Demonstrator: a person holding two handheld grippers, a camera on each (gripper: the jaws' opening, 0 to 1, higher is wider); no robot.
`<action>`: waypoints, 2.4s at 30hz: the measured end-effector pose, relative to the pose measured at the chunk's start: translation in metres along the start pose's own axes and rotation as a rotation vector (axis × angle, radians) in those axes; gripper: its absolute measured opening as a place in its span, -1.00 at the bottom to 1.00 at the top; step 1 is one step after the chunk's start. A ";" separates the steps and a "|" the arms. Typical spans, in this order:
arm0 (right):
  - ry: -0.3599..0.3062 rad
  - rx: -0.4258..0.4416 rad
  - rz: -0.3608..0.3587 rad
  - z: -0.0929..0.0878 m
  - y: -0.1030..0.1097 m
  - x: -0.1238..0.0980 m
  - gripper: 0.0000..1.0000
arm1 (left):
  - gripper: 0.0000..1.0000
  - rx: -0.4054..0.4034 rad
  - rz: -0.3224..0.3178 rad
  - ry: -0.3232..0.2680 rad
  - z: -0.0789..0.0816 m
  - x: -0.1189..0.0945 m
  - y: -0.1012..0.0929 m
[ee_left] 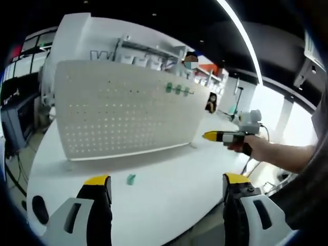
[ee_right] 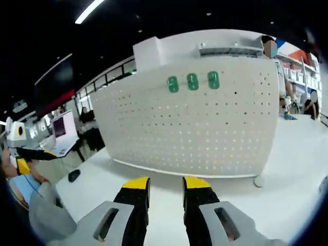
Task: Insert the hook assembly into the mounting plate slot until the hook locks in place.
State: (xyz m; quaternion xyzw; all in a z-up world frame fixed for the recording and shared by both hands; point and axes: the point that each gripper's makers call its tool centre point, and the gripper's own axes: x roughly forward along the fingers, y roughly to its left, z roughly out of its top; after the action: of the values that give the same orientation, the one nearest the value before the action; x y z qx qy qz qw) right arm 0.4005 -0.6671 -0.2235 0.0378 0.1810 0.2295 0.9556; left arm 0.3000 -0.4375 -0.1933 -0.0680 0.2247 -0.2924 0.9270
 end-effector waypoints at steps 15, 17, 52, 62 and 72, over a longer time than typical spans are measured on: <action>0.127 -0.071 0.148 -0.051 0.059 -0.009 -0.39 | 0.83 -0.010 0.005 0.028 -0.015 -0.004 0.004; 0.141 -0.073 0.167 -0.058 0.068 -0.009 -0.38 | 0.85 -0.023 0.013 0.025 -0.016 -0.006 0.007; 0.347 -0.339 0.485 -0.109 0.145 0.025 -0.52 | 0.85 -0.070 0.033 0.067 -0.035 -0.005 0.029; 0.365 -0.408 0.537 -0.109 0.151 0.066 -0.53 | 0.84 -0.080 0.038 0.084 -0.037 -0.002 0.033; 0.399 -0.492 0.581 -0.114 0.154 0.109 -0.53 | 0.82 -0.059 0.026 0.101 -0.039 -0.001 0.030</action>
State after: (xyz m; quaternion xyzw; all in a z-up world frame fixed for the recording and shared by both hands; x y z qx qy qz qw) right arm 0.3842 -0.4819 -0.3417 -0.1870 0.2842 0.5280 0.7781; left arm 0.2972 -0.4120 -0.2351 -0.0774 0.2805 -0.2765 0.9159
